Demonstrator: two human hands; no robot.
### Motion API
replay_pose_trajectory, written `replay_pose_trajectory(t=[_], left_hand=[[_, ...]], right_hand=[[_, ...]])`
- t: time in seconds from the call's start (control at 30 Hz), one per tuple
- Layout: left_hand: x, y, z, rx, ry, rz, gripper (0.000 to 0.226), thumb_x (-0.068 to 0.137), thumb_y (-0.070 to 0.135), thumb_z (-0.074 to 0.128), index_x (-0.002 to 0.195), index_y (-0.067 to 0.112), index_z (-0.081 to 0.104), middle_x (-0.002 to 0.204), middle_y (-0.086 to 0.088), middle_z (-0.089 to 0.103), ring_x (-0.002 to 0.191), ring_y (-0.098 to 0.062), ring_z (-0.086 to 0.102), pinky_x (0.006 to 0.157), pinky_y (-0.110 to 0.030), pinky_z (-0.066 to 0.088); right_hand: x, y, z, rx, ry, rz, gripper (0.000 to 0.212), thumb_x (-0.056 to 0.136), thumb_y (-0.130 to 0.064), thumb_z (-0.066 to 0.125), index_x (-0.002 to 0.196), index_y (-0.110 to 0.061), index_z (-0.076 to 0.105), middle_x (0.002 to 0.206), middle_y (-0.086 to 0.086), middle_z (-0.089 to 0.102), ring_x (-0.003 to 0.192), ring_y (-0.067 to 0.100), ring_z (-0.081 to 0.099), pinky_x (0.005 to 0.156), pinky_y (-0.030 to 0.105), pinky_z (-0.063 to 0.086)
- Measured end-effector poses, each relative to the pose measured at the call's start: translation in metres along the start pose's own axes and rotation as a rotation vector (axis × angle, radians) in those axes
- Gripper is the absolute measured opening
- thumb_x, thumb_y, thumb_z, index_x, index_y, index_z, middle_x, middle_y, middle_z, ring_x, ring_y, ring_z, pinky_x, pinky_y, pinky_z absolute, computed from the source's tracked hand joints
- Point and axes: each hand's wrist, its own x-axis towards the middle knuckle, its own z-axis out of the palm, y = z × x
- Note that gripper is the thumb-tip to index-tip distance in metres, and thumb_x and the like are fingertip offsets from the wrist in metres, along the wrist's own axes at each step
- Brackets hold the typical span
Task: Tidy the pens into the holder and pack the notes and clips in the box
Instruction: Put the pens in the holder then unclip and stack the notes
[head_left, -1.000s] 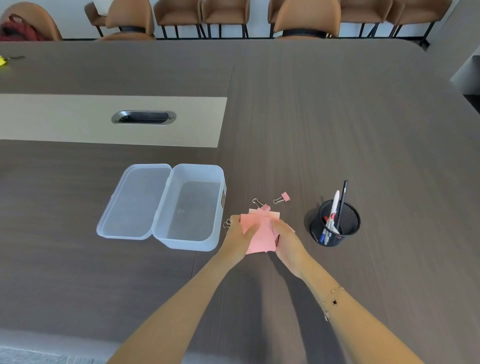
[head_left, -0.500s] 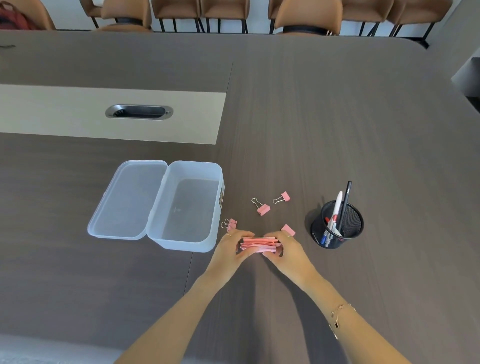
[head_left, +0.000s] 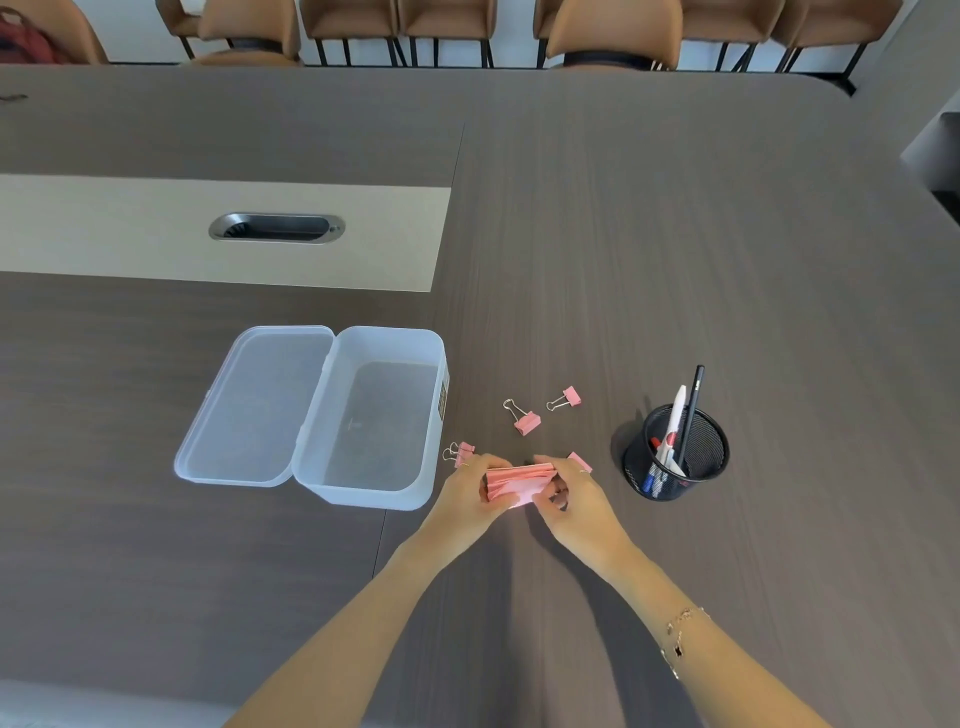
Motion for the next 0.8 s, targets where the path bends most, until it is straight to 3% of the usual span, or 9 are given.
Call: replay_pose_trajectory(t=[0.17, 0.33, 0.4, 0.5, 0.57, 0.6, 0.7, 0.8], left_hand=[[0.001, -0.003, -0.003, 0.016, 0.045, -0.01, 0.021, 0.081, 0.022, 0.071, 0.1, 0.024, 0.06, 0.089, 0.017, 0.06, 0.083, -0.005, 0.061, 0.074, -0.015, 0.051], [0.002, -0.002, 0.003, 0.031, 0.147, -0.048, 0.013, 0.082, 0.019, 0.071, 0.092, 0.016, 0.064, 0.077, 0.014, 0.059, 0.073, -0.005, 0.059, 0.062, -0.004, 0.046], [0.003, 0.001, 0.007, 0.056, 0.181, -0.047, 0.013, 0.081, 0.023, 0.071, 0.089, 0.016, 0.063, 0.075, 0.011, 0.06, 0.068, -0.005, 0.057, 0.059, -0.007, 0.044], [0.003, 0.002, 0.006, 0.031, 0.189, -0.05, 0.013, 0.081, 0.02, 0.072, 0.091, 0.014, 0.066, 0.075, 0.009, 0.061, 0.066, -0.004, 0.056, 0.059, -0.008, 0.044], [0.002, -0.001, 0.004, -0.033, 0.18, -0.065, 0.009, 0.082, 0.015, 0.07, 0.09, 0.016, 0.067, 0.075, 0.012, 0.062, 0.069, -0.002, 0.058, 0.063, -0.003, 0.046], [0.001, -0.001, 0.003, -0.058, 0.179, -0.076, 0.007, 0.083, 0.013, 0.068, 0.09, 0.017, 0.067, 0.076, 0.013, 0.063, 0.072, -0.002, 0.06, 0.065, 0.0, 0.045], [0.002, 0.004, 0.004, -0.095, 0.22, -0.127, 0.01, 0.084, 0.012, 0.066, 0.093, 0.011, 0.07, 0.08, 0.006, 0.067, 0.078, -0.012, 0.063, 0.065, 0.0, 0.045], [0.008, 0.031, -0.002, -0.092, 0.292, -0.111, 0.016, 0.084, 0.016, 0.065, 0.098, 0.011, 0.071, 0.086, 0.005, 0.067, 0.079, -0.01, 0.062, 0.061, -0.003, 0.044]], right_hand=[[0.002, 0.004, -0.005, 0.043, 0.027, 0.048, 0.018, 0.092, -0.008, 0.056, 0.104, -0.014, 0.068, 0.086, -0.013, 0.06, 0.08, 0.012, 0.06, 0.066, 0.002, 0.045], [0.004, 0.005, 0.001, 0.006, 0.026, 0.06, 0.016, 0.093, -0.013, 0.056, 0.105, -0.01, 0.067, 0.085, -0.012, 0.057, 0.084, 0.014, 0.062, 0.068, 0.008, 0.045], [0.006, 0.005, 0.004, -0.027, 0.017, 0.062, 0.018, 0.094, -0.014, 0.054, 0.107, -0.008, 0.065, 0.088, -0.009, 0.056, 0.086, 0.015, 0.06, 0.072, 0.01, 0.044], [0.008, 0.006, -0.001, -0.057, -0.019, 0.052, 0.018, 0.096, -0.011, 0.051, 0.104, -0.004, 0.065, 0.081, -0.01, 0.051, 0.085, 0.021, 0.059, 0.076, 0.022, 0.049], [0.01, 0.009, -0.005, -0.081, -0.027, 0.056, 0.018, 0.096, -0.01, 0.05, 0.104, -0.003, 0.065, 0.086, -0.002, 0.054, 0.088, 0.025, 0.06, 0.082, 0.032, 0.051], [0.009, 0.01, -0.005, -0.078, -0.025, 0.064, 0.018, 0.096, -0.01, 0.051, 0.106, -0.003, 0.065, 0.09, -0.001, 0.056, 0.089, 0.024, 0.061, 0.084, 0.031, 0.051], [0.007, 0.005, -0.006, 0.166, 0.08, 0.163, 0.013, 0.088, -0.003, 0.059, 0.098, -0.008, 0.065, 0.086, 0.002, 0.064, 0.081, 0.018, 0.061, 0.075, 0.024, 0.049], [0.011, -0.009, -0.015, 0.454, 0.237, 0.286, 0.009, 0.079, 0.001, 0.067, 0.084, -0.006, 0.064, 0.071, 0.001, 0.063, 0.062, 0.008, 0.058, 0.06, 0.023, 0.046]])
